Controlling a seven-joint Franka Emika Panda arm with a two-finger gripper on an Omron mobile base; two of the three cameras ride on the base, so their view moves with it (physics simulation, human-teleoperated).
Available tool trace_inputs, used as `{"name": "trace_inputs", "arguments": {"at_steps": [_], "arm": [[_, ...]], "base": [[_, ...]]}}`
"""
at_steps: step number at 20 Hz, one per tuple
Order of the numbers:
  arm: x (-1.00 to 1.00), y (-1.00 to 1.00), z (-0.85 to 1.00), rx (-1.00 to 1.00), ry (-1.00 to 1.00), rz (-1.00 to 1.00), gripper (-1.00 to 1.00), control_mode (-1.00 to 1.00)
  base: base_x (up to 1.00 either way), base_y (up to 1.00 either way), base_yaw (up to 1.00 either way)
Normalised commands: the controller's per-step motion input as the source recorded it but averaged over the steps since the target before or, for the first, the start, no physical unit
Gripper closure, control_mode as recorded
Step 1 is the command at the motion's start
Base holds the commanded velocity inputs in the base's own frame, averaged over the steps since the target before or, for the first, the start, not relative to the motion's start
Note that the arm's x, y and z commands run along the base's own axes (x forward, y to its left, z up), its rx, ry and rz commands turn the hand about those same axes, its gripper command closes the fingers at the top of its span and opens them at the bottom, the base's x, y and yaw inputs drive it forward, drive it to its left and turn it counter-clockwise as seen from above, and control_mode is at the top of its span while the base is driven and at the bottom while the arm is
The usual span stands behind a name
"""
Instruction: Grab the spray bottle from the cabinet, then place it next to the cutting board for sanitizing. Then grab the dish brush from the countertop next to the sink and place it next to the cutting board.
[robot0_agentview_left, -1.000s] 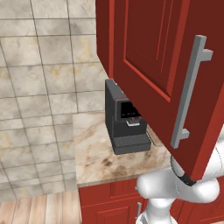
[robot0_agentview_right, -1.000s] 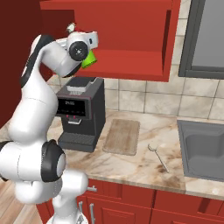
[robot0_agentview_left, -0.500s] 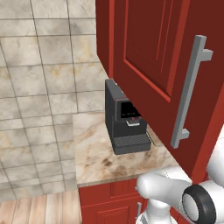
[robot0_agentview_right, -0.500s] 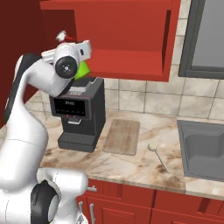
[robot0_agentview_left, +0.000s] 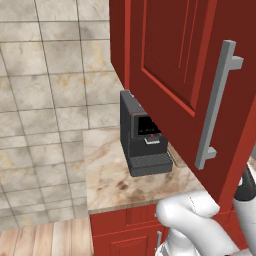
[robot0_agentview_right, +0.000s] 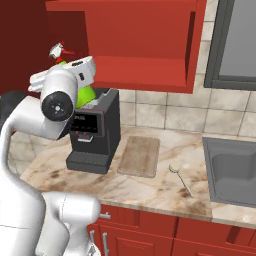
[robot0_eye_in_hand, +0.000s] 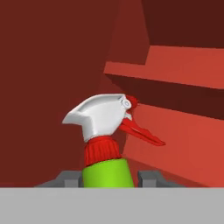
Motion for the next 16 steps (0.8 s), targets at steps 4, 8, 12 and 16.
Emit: {"name": "trace_inputs", "arguments": {"at_steps": [4,8,12,16], "arm": [[-1.0,-0.61,0.0,0.0,-0.1,0.0,1.0,-1.0],[-1.0,-0.5,0.0,0.0,-0.02,0.0,1.0,-1.0],[-0.97,-0.43,-0.05,0.0,0.0,0.0,1.0,-1.0],[-0.3,-0.52,-0.37,-0.03,0.08,0.04,1.0,-1.0]], "base": [[0.0,0.0,0.0],[0.0,0.0,0.0],[0.0,0.0,0.0],[0.0,0.0,0.0]]}}
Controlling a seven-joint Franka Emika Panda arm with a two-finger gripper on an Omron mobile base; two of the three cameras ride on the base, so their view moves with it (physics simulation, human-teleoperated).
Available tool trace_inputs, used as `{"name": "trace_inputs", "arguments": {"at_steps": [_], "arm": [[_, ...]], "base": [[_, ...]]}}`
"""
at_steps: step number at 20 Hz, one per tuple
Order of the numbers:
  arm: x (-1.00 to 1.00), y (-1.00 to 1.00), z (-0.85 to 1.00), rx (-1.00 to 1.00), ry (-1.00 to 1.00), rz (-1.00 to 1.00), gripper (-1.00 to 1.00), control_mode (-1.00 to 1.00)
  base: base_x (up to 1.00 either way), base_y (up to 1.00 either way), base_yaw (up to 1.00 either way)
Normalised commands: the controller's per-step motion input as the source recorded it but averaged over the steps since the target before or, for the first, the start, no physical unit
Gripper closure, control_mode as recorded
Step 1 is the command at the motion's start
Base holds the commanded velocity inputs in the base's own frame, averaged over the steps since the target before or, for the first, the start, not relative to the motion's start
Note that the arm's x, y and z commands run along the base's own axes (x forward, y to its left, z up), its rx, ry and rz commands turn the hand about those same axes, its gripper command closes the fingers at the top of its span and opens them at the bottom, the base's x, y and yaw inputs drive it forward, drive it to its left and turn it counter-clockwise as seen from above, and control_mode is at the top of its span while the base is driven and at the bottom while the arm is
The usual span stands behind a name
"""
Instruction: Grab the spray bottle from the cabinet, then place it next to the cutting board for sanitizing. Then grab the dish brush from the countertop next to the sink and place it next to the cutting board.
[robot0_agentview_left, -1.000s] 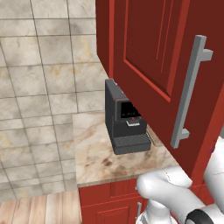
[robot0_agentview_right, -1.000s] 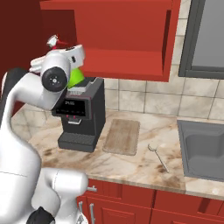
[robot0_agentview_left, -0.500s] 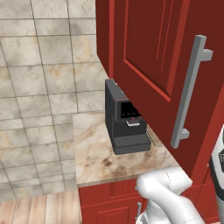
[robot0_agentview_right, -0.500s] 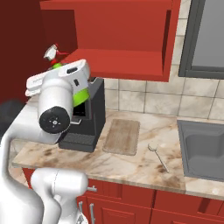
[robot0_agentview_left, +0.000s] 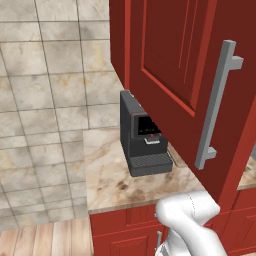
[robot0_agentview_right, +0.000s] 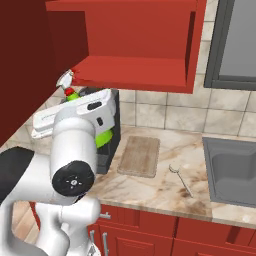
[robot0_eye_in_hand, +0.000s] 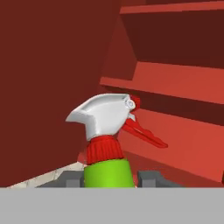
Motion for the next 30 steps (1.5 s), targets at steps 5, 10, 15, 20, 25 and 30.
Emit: {"name": "trace_inputs", "arguments": {"at_steps": [5,10,15,20,25,30], "arm": [[0.02,-0.75,-0.5,-0.03,0.05,0.12,1.0,-1.0],[0.08,-0.6,-0.77,0.05,0.0,0.12,1.0,-1.0],[0.43,-0.04,-1.0,0.23,-0.06,0.15,1.0,-1.0],[0.91,-0.02,-0.69,0.31,0.0,0.2,1.0,-1.0],[0.59,-0.29,-0.41,0.2,-0.01,0.25,1.0,-1.0],[0.44,-0.3,-0.59,0.0,-0.01,0.21,1.0,-1.0]], "base": [[0.0,0.0,0.0],[0.0,0.0,0.0],[0.0,0.0,0.0],[0.0,0.0,0.0],[0.0,0.0,0.0],[0.0,0.0,0.0]]}}
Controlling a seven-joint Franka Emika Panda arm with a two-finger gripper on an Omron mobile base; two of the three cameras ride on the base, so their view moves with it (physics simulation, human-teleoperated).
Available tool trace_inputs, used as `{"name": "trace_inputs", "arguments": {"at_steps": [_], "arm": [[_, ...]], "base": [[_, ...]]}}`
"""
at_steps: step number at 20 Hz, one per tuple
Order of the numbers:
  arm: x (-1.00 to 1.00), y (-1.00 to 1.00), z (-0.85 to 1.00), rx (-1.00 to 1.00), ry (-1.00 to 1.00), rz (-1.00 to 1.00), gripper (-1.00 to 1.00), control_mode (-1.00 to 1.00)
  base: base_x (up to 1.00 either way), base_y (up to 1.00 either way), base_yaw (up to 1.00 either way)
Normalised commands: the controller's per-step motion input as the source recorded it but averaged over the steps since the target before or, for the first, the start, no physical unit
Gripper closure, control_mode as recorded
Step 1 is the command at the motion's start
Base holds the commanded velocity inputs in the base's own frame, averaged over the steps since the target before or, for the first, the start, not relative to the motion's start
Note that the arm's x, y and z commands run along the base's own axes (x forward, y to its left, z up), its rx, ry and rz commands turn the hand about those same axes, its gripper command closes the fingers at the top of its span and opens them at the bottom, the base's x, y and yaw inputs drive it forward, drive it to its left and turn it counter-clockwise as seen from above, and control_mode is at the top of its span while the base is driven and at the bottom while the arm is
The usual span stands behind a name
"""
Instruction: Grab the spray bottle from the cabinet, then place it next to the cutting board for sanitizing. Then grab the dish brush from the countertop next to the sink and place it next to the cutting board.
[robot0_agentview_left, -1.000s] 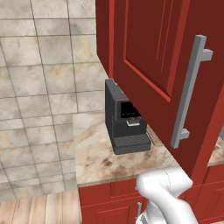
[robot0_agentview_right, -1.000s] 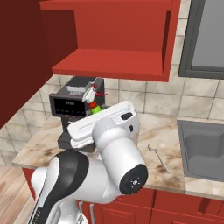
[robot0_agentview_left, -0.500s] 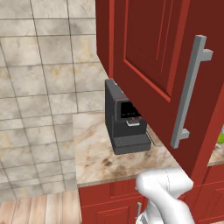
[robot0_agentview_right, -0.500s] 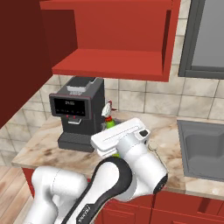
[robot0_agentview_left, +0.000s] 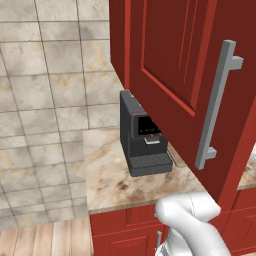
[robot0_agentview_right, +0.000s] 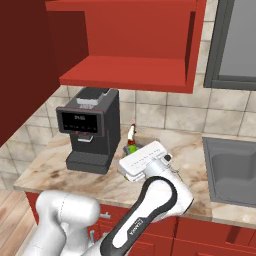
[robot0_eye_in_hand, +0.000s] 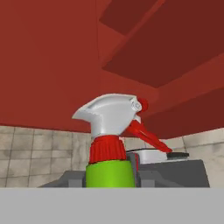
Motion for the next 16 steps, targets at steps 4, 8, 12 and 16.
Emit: {"name": "trace_inputs", "arguments": {"at_steps": [4,8,12,16], "arm": [[0.31,-0.12,-0.54,-0.11,-0.1,0.17,1.0,-1.0],[0.39,-0.18,-0.54,-0.1,-0.08,0.15,1.0,-1.0],[0.5,-0.33,-0.43,-0.02,-0.02,0.13,1.0,-1.0],[0.51,-0.44,-0.45,0.0,0.0,0.14,1.0,-1.0]], "base": [[0.0,0.0,0.0],[0.0,0.0,0.0],[0.0,0.0,0.0],[0.0,0.0,0.0]]}}
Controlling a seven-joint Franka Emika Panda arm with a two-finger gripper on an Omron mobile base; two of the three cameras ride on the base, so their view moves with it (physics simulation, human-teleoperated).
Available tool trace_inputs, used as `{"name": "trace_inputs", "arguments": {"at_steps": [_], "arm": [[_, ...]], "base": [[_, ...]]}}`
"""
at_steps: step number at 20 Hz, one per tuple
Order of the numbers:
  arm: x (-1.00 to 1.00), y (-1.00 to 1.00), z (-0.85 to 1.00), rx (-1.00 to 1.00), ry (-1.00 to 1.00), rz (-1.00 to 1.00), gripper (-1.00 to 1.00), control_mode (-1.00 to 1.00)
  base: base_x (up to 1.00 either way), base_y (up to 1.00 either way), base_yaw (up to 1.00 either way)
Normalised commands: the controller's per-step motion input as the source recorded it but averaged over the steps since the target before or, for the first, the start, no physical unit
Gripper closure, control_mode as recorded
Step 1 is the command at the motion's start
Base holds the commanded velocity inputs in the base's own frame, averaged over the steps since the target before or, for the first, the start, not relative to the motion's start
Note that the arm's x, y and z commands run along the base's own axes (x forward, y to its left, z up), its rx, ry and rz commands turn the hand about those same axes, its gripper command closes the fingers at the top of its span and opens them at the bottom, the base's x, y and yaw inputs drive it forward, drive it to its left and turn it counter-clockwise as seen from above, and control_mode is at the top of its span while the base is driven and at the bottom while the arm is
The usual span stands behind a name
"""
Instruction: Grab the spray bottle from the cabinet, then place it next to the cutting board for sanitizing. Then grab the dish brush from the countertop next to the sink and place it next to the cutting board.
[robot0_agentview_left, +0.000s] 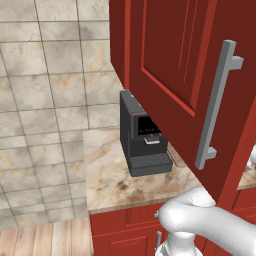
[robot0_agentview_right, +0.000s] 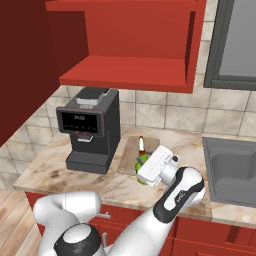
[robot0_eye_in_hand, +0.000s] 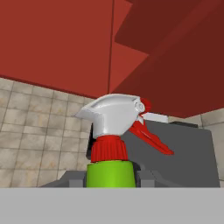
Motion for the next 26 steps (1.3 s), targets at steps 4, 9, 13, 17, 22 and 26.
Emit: {"name": "trace_inputs", "arguments": {"at_steps": [4,9,13,17,22,26], "arm": [[0.45,-0.33,-0.49,0.0,0.0,0.14,1.0,-1.0],[0.38,-0.2,-0.51,0.0,-0.02,0.11,1.0,-1.0],[0.34,-0.14,-0.53,0.0,-0.11,0.1,1.0,-1.0],[0.42,-0.27,-0.42,0.0,-0.11,0.05,1.0,-1.0],[0.27,-0.51,-0.26,0.0,-0.04,0.0,1.0,-1.0],[0.0,-0.44,-0.2,0.0,-0.06,0.0,1.0,-1.0]], "base": [[0.0,0.0,0.0],[0.0,0.0,0.0],[0.0,0.0,0.0],[0.0,0.0,0.0],[0.0,0.0,0.0],[0.0,0.0,0.0]]}}
